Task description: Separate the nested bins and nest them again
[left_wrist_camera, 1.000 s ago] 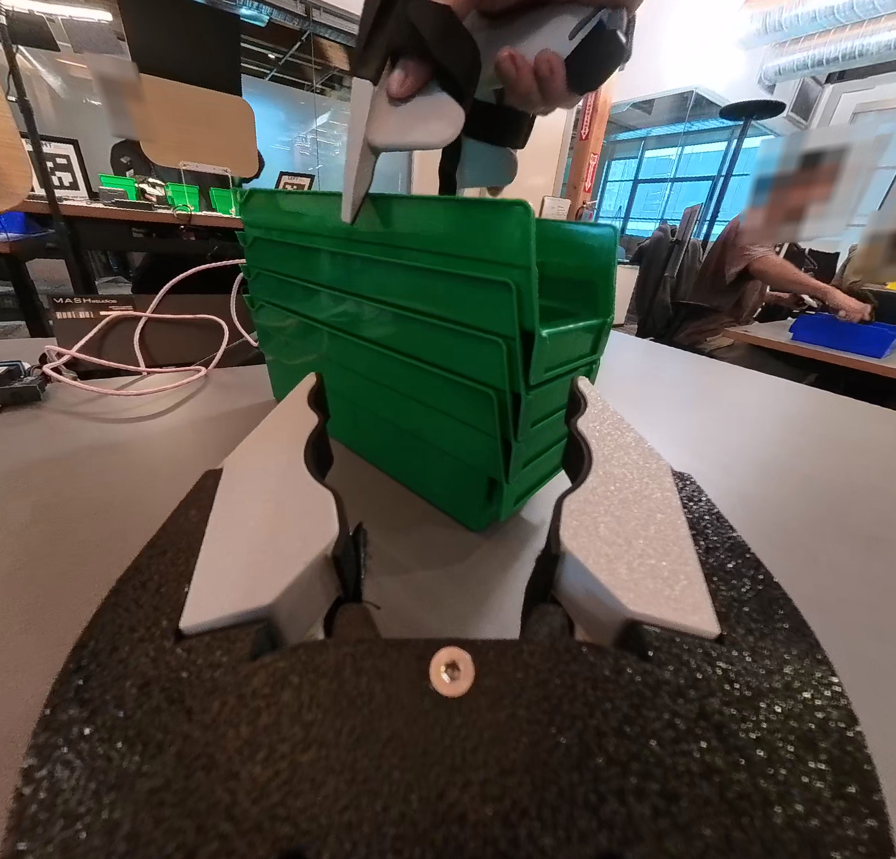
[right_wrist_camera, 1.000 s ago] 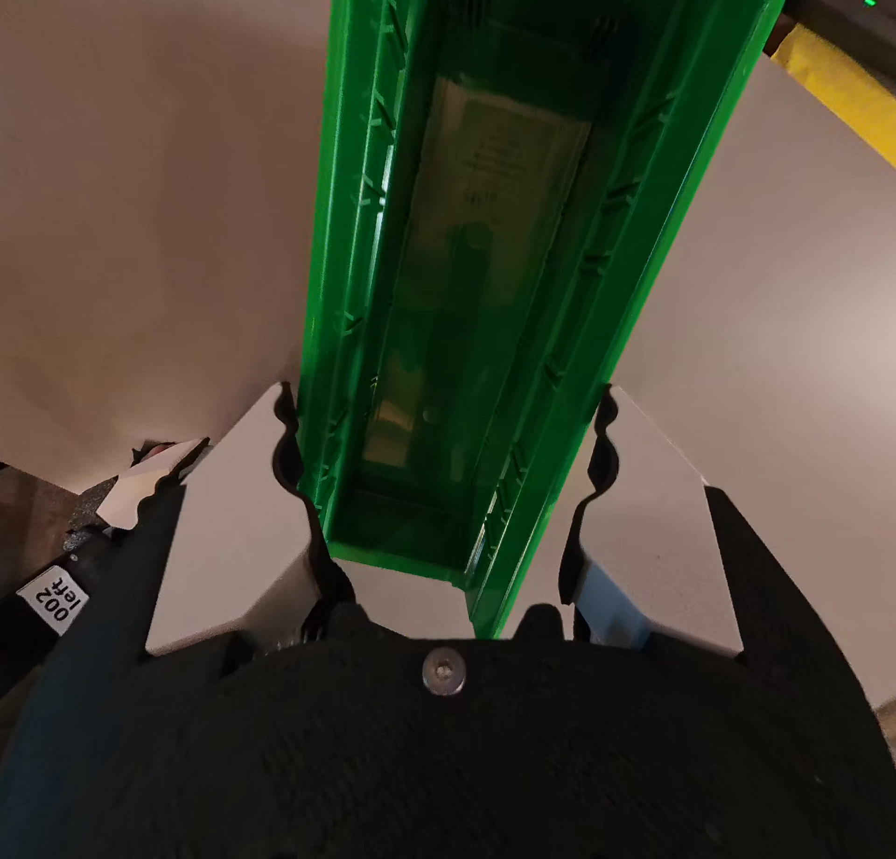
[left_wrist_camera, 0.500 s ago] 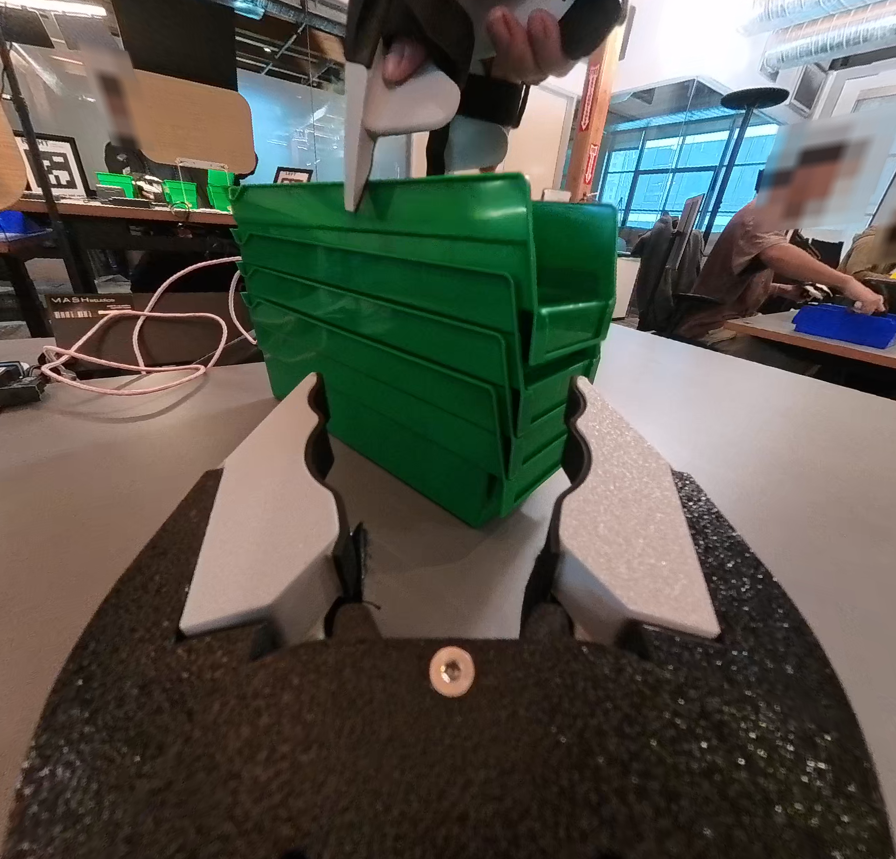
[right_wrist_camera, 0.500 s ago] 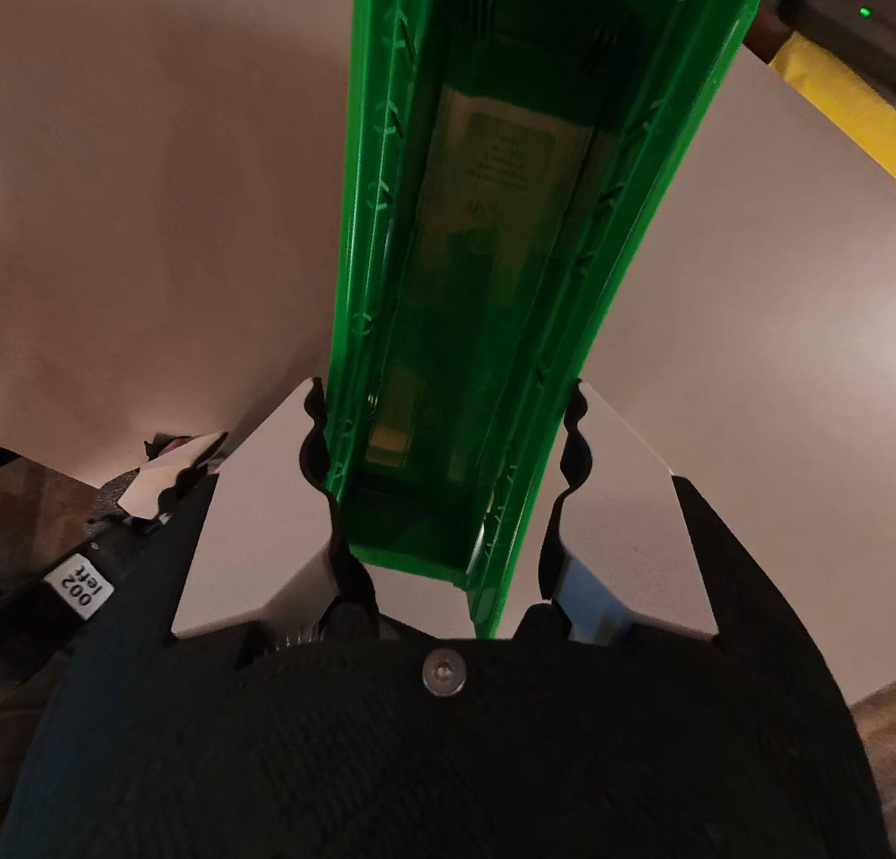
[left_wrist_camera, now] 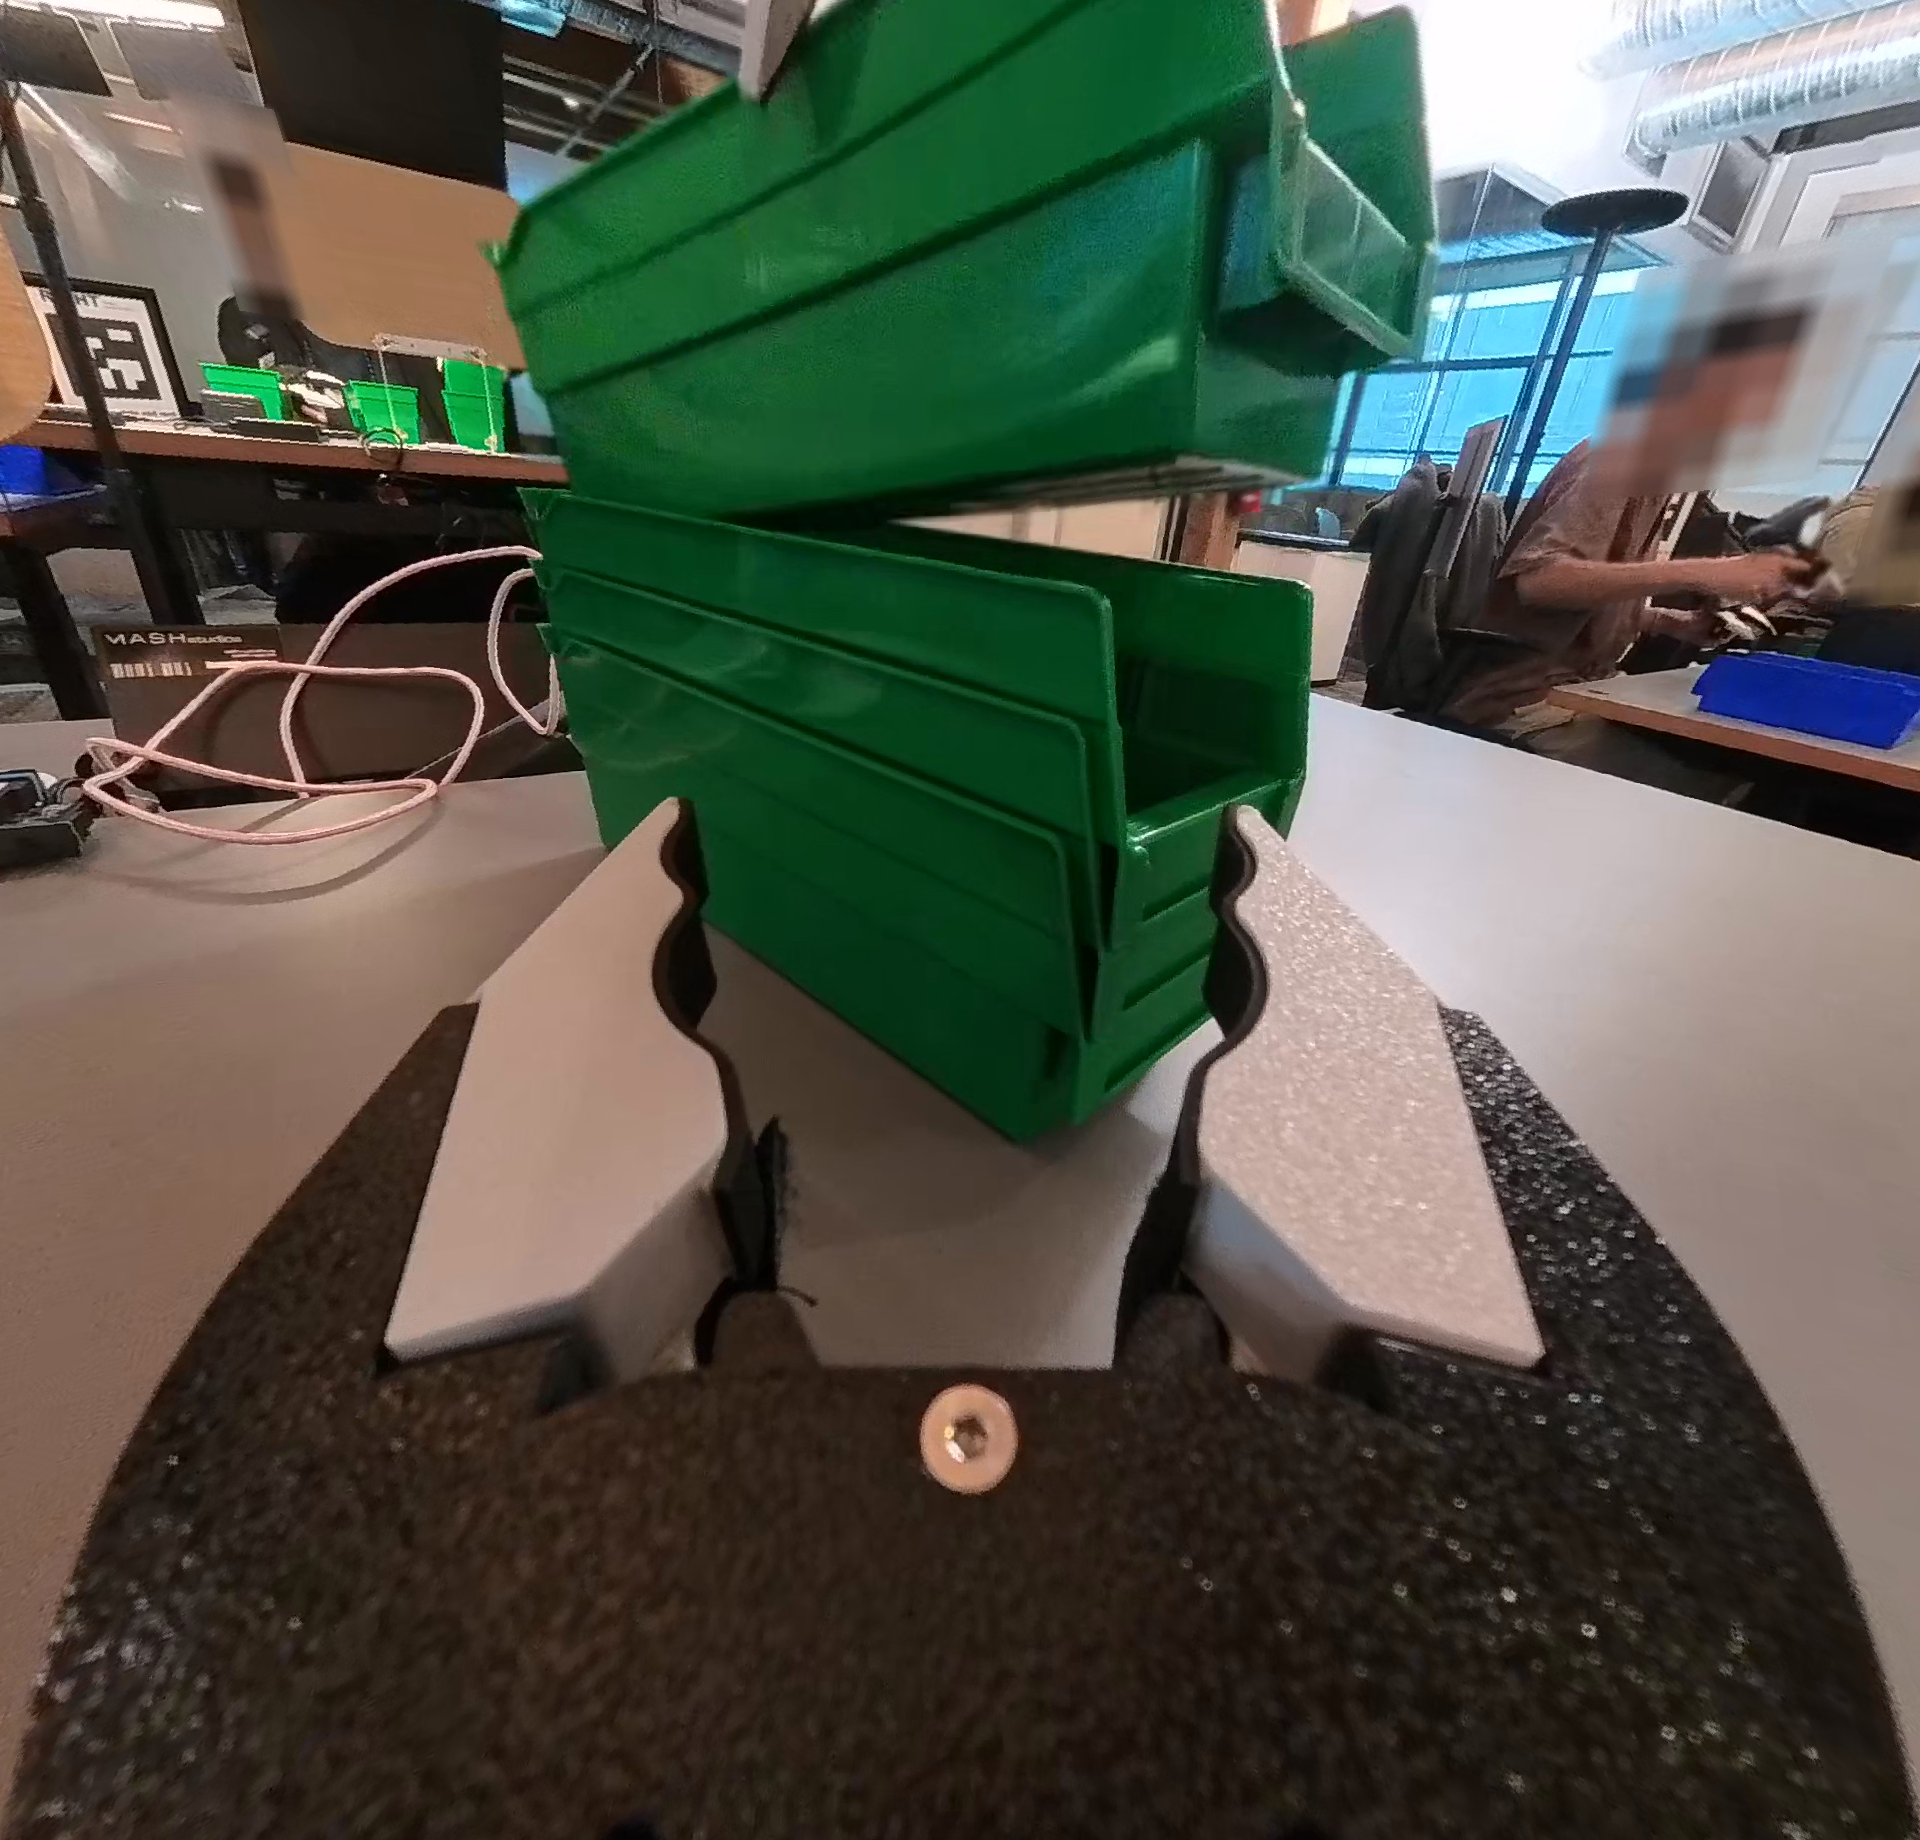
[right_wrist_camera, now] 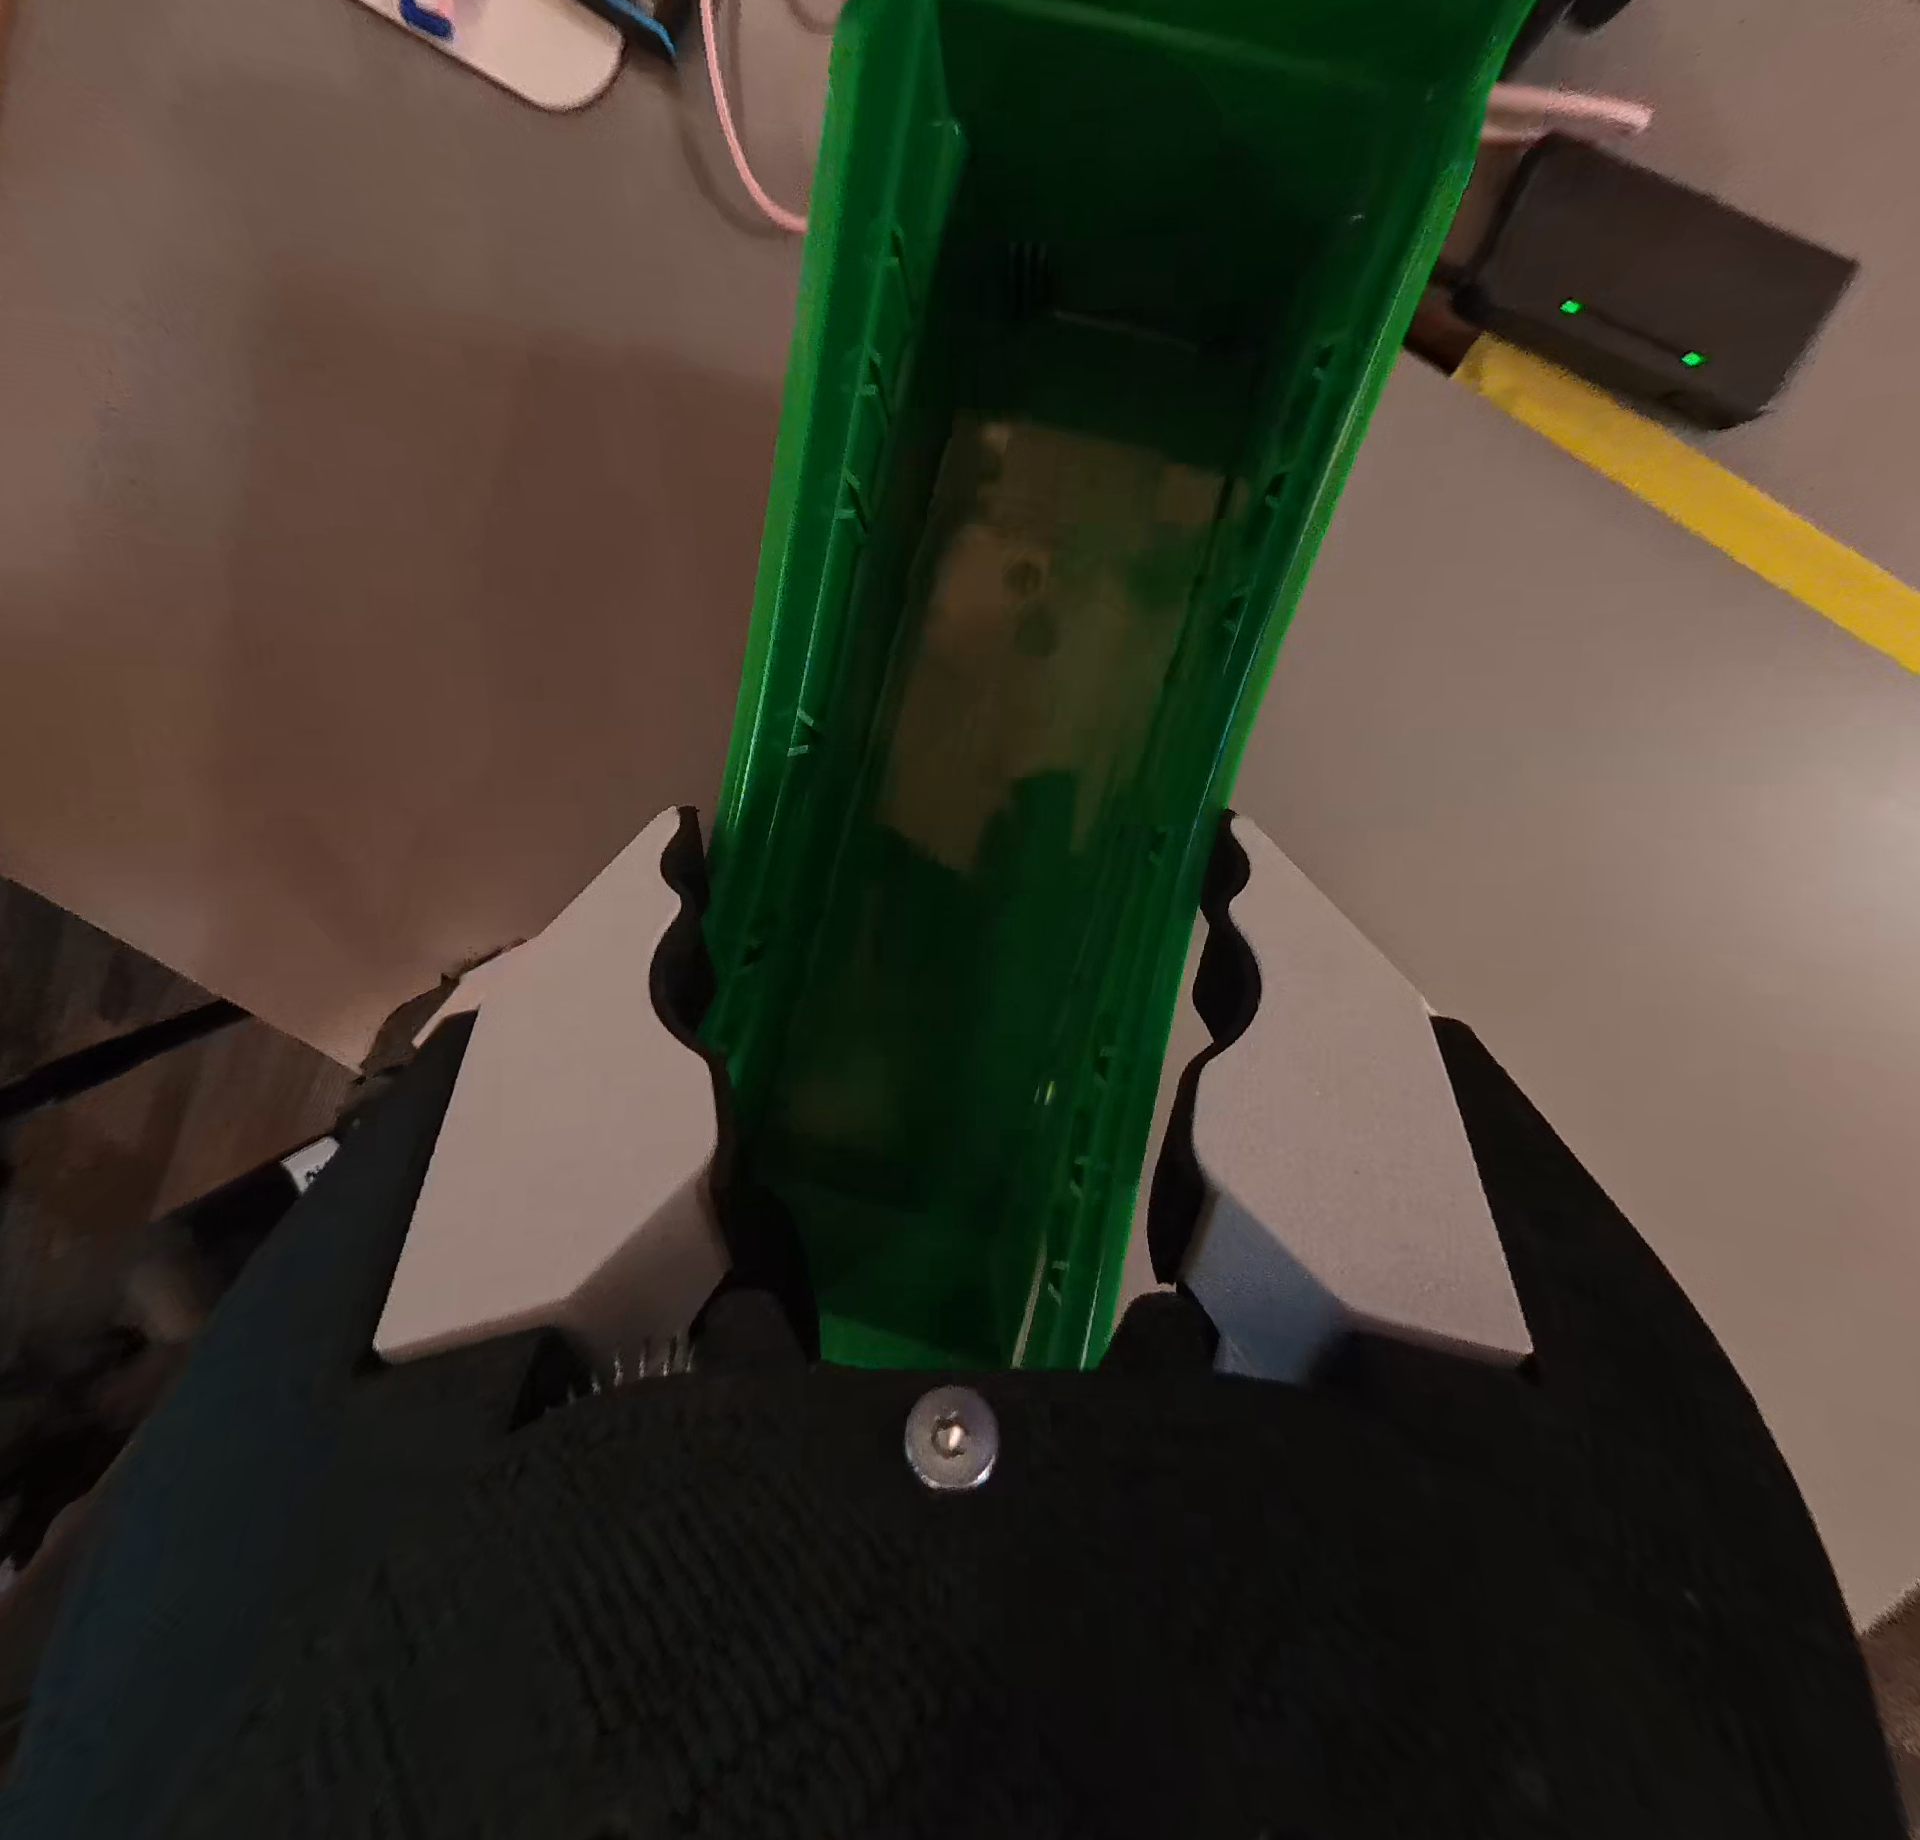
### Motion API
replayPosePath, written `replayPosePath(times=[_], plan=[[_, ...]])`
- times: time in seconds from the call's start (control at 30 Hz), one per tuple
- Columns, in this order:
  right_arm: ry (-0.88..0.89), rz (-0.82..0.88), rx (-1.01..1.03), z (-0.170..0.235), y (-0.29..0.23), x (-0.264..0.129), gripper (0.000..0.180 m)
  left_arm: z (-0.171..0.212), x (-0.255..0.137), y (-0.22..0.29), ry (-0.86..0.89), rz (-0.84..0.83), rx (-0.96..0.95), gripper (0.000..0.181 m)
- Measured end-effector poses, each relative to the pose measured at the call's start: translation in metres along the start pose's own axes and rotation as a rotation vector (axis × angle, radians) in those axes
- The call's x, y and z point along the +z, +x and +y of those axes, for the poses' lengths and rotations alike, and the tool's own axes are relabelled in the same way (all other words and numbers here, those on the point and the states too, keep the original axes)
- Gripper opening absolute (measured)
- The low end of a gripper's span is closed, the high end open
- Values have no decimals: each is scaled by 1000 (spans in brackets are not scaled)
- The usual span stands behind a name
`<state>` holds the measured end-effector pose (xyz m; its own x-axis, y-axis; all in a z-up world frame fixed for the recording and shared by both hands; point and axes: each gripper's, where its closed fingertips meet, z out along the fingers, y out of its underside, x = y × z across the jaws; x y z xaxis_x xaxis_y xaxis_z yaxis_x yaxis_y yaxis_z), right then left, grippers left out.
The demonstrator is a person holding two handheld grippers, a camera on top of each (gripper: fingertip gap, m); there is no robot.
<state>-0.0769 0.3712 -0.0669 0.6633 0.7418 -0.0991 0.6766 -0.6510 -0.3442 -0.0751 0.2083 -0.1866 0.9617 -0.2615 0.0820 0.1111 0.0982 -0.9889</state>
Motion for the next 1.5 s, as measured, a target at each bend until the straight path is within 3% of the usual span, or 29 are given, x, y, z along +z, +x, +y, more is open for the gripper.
replayPosePath(times=[0.2,0.4,0.5,0.7,0.83,0.87,0.93,1.07,1.2,1.3,1.5], plan=[[84,-5,31,1,30,-52,97,1,-1,-1,-2,-4,1,96],[120,43,182,44,125,-77,98,1,-1,-2,-4,-8,2,96],[129,69,279,81,185,-66,100,1,-1,-3,-5,-13,-1,96],[62,111,525,190,296,-6,99,3,-1,-4,-12,-17,-1,96],[-5,125,585,256,334,29,101,3,1,-4,-14,-14,-4,96],[-17,127,594,268,340,34,109,4,1,-4,-17,-16,-1,96],[67,97,619,267,346,34,112,5,1,-3,-19,-15,-2,96],[111,94,618,266,348,26,120,6,1,-3,-27,-15,-2,98],[356,119,548,199,329,-18,125,5,1,-3,-19,-18,-3,99],[468,-11,374,129,247,-36,128,6,1,0,-24,-10,2,99],[274,-222,63,69,60,6,149,5,-1,0,-17,-5,-5,99]])
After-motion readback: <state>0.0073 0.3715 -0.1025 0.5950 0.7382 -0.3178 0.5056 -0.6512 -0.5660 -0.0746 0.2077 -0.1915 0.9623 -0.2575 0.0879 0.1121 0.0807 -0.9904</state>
